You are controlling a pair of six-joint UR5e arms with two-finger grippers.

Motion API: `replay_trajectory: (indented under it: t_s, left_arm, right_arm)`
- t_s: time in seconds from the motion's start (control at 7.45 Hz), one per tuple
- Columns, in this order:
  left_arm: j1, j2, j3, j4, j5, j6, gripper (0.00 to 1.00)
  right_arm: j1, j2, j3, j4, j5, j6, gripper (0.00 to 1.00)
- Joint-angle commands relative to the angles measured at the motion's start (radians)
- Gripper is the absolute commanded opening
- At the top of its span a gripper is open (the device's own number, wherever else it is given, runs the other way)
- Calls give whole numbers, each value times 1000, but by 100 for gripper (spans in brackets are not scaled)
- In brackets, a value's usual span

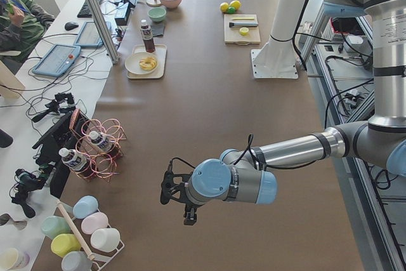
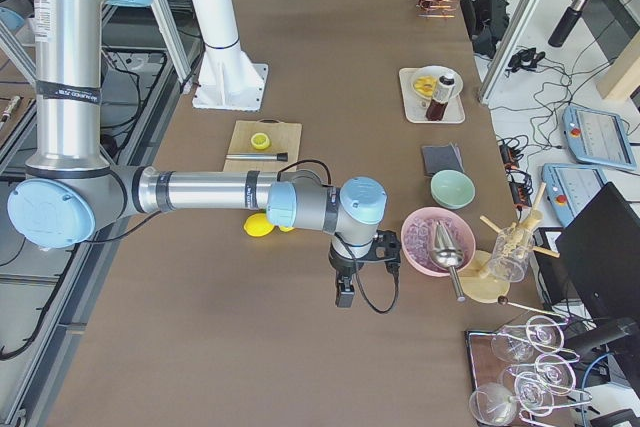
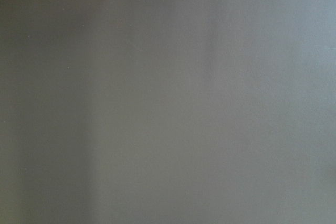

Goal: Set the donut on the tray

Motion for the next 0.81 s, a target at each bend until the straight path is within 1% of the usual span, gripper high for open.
replay_trajectory:
  t_s: [0.0,0.13,0.27,0.4,0.67]
  left_arm:
    - [164,-26,-12,77,124,-5,98]
    - [171,-100,-64,274,132,-3,98]
    - [171,-118,-133,403,167,-3,98]
    - [166,-117,-169,447,172,1,98]
    - [145,-100,-172,434,169,7,98]
  right_arm:
    - [0,-2,1,0,5,0,100]
    - [0,-3,1,0,5,0,100]
    - [0,-12,7,0,7,0,100]
    - [0,-12,8,0,7,0,100]
    - [0,-14,1,0,5,-2,100]
